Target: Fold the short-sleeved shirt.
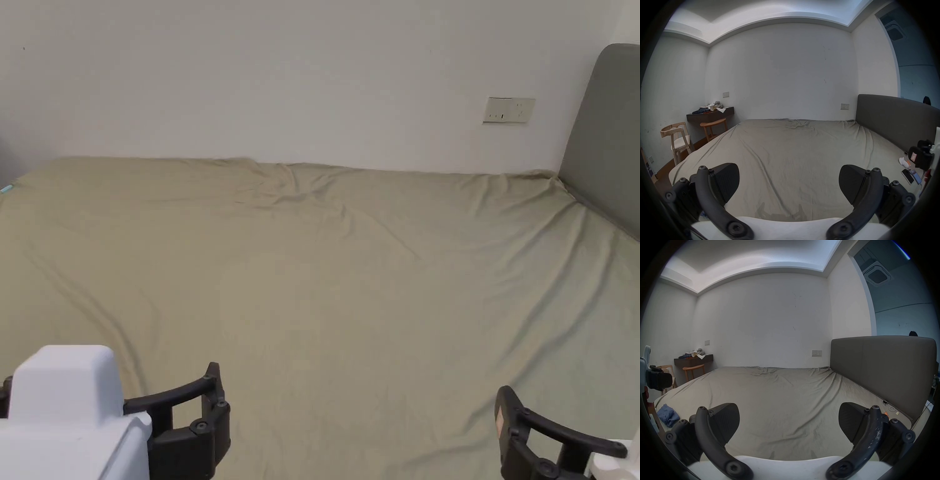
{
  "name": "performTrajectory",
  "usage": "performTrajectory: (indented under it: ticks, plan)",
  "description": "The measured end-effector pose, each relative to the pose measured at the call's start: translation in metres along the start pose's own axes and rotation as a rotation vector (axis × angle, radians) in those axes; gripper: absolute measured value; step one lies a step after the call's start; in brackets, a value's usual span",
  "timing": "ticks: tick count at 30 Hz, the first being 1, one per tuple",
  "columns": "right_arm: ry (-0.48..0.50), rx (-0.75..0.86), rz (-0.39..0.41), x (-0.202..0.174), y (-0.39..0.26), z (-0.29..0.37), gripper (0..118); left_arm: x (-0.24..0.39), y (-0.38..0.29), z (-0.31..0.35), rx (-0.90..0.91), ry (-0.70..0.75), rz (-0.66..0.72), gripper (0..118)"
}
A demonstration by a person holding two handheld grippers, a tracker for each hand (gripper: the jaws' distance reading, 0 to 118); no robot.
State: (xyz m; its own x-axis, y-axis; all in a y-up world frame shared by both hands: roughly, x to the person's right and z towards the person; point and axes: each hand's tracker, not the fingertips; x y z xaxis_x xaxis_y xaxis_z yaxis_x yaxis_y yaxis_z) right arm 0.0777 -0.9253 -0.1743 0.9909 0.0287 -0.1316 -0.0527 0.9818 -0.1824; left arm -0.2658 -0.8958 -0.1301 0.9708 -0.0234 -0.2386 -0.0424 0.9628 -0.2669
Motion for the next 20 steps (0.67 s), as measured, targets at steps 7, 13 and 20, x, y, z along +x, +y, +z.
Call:
performTrajectory:
  ticks: [7,13,20]
  plan:
    - [-0.001,-0.003,-0.012,0.0010,0.0004,-0.0005,118,0.0022,-0.0027,-0.0010,-0.011,0.002,-0.025,118]
    - [0.001,-0.001,-0.003,-0.0004,0.0004,-0.0013,118,0.0024,-0.0042,-0.0024,-0.023,0.006,-0.028,118]
    - [0.018,-0.016,-0.015,-0.0014,-0.0009,-0.0031,118,0.0023,-0.0063,-0.0042,-0.036,-0.003,-0.034,118]
